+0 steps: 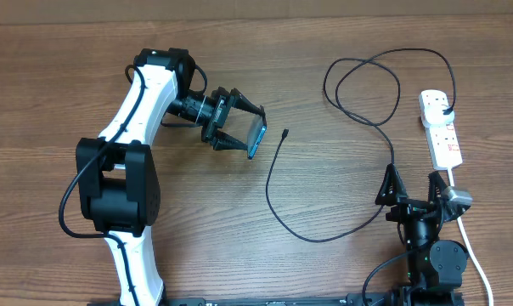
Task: Plug charger to phone and switch on socket
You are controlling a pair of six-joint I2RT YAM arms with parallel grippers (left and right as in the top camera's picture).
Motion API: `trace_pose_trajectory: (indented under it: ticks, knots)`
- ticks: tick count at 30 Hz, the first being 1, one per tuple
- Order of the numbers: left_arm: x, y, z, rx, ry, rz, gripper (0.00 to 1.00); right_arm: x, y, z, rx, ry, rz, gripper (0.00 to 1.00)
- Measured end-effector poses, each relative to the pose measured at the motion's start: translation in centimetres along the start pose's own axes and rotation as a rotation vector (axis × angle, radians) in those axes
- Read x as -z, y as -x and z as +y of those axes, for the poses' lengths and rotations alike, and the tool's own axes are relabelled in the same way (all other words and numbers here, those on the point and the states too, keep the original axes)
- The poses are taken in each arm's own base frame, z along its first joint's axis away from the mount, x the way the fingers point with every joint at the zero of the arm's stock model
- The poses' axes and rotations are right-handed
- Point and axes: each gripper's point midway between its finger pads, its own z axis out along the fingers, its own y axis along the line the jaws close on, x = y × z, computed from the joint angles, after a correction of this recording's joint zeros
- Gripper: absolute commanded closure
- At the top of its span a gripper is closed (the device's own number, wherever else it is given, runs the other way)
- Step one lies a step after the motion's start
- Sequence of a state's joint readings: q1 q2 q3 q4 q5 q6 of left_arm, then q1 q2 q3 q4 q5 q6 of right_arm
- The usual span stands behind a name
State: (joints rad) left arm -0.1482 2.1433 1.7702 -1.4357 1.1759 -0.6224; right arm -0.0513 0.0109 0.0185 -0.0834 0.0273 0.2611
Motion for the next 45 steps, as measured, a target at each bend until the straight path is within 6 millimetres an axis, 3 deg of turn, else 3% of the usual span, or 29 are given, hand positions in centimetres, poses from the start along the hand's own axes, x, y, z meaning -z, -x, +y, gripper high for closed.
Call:
trace_pose_trajectory:
  ticks: [13,45]
  knots:
    - [0.1,-1.0,-1.3,0.209,-0.072,0.063,0.73,0.0,0.0,0.0,0.0,0.0,-0.001,0.0]
    - [0.1,-1.0,-1.4,0.24,-0.075,0.068,0.73,0.0,0.0,0.0,0.0,-0.001,-0.001,0.0]
